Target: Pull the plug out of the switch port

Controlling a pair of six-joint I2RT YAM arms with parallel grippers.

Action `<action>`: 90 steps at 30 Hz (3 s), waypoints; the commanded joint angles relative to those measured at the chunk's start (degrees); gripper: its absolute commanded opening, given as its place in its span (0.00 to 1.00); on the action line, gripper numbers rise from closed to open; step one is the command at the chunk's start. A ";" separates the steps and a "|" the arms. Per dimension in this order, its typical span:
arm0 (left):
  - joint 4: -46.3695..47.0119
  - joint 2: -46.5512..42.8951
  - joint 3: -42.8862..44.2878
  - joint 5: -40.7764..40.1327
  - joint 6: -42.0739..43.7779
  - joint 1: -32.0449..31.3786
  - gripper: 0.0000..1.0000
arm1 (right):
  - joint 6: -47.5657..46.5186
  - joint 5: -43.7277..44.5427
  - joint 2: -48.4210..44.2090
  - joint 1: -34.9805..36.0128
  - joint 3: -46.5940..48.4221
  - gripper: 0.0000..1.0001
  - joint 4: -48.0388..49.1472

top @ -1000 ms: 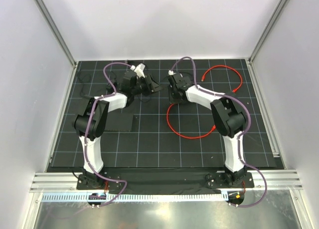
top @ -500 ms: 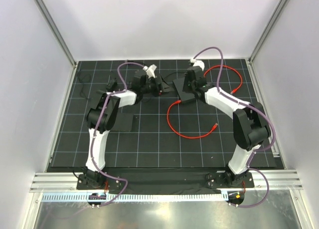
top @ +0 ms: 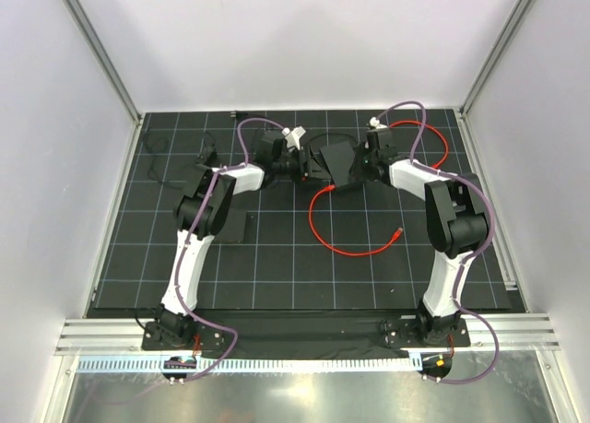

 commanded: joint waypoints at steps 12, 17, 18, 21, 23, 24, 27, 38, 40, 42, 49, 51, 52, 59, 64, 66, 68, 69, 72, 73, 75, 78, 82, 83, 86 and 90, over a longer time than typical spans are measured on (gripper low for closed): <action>-8.93 4.75 7.52 5.91 2.82 -0.08 0.52 | 1.12 -4.23 1.84 -0.02 2.36 0.31 2.19; -10.34 5.45 8.75 6.61 3.44 -0.17 0.50 | 1.12 -5.11 2.20 -0.29 2.63 0.31 1.92; -10.51 5.45 9.10 6.87 3.52 -0.34 0.50 | 1.12 -5.20 2.37 -0.46 2.63 0.31 1.92; -12.00 6.59 11.03 7.84 3.79 -0.87 0.47 | 1.12 -5.64 2.90 -0.46 2.89 0.31 1.92; -13.76 7.03 11.56 7.76 4.23 -1.22 0.45 | 1.04 -5.81 3.08 -0.46 3.15 0.31 1.75; -13.94 7.12 11.74 7.93 4.23 -1.40 0.45 | 1.04 -5.81 3.16 -0.55 3.15 0.31 1.83; -14.73 6.86 11.57 6.79 4.49 -1.84 0.43 | 0.95 -5.90 3.34 -0.64 3.24 0.30 1.66; -13.06 8.88 11.83 2.93 -1.39 -2.54 0.36 | 0.86 -5.99 3.34 -0.55 3.24 0.30 1.40; -13.41 9.23 12.00 2.57 -1.83 -2.54 0.35 | 0.86 -5.90 3.34 -0.64 3.24 0.31 1.31; -15.16 8.97 11.92 1.78 -1.58 -2.54 0.36 | 0.86 -5.81 3.43 -0.55 3.33 0.30 1.22; -19.30 6.24 11.30 -0.42 2.47 -2.63 0.43 | 1.03 -6.25 4.75 -0.55 4.38 0.30 0.25; -19.83 7.38 11.74 0.72 1.25 -2.63 0.40 | 1.12 -6.52 4.92 -0.55 4.47 0.30 0.16; -20.09 7.82 12.09 1.25 0.63 -2.63 0.38 | 1.12 -6.43 4.84 -0.55 4.39 0.30 0.16; -20.80 6.95 11.04 -0.94 0.54 -2.63 0.31 | 0.95 -6.25 4.83 -0.55 4.38 0.30 0.08; -23.34 5.72 11.21 -5.67 2.46 -3.16 0.34 | 1.12 -6.43 4.92 -0.55 4.47 0.30 0.08; -26.57 5.36 11.91 -7.88 3.78 -3.51 0.35 | 1.12 -6.26 4.84 -0.55 4.47 0.30 0.08; -28.43 5.80 13.05 -8.68 5.11 -3.95 0.36 | 1.12 -6.17 4.84 -0.55 4.39 0.30 -0.01; -29.57 6.06 14.10 -8.59 5.37 -4.04 0.36 | 1.12 -6.17 4.83 -0.55 4.47 0.30 -0.01; -33.35 7.64 17.09 -9.91 6.86 -4.83 0.35 | 1.21 -6.08 4.75 -0.55 4.39 0.30 -0.10; -33.80 8.00 17.45 -9.91 6.95 -5.09 0.34 | 1.12 -6.08 4.75 -0.55 4.38 0.30 -0.01; -34.24 8.35 17.80 -9.91 6.78 -5.09 0.32 | 1.21 -5.99 4.75 -0.55 4.38 0.30 -0.10; -34.24 8.53 17.80 -10.17 6.69 -5.18 0.24 | 1.04 -5.99 4.75 -0.55 4.38 0.30 -0.19; -33.63 8.88 17.80 -9.65 6.16 -5.18 0.09 | 1.30 -5.99 4.75 -0.46 4.47 0.30 -0.19; -33.54 8.97 17.80 -9.73 6.08 -5.27 0.08 | 1.30 -5.90 4.75 -0.46 4.39 0.30 -0.19; -33.28 9.14 17.89 -9.47 5.90 -5.18 0.04 | 1.30 -5.64 4.83 -0.55 4.47 0.30 -0.28; -33.19 9.41 18.07 -7.63 6.78 -5.36 0.00 | 1.30 -5.29 4.83 -0.37 4.56 0.30 -0.63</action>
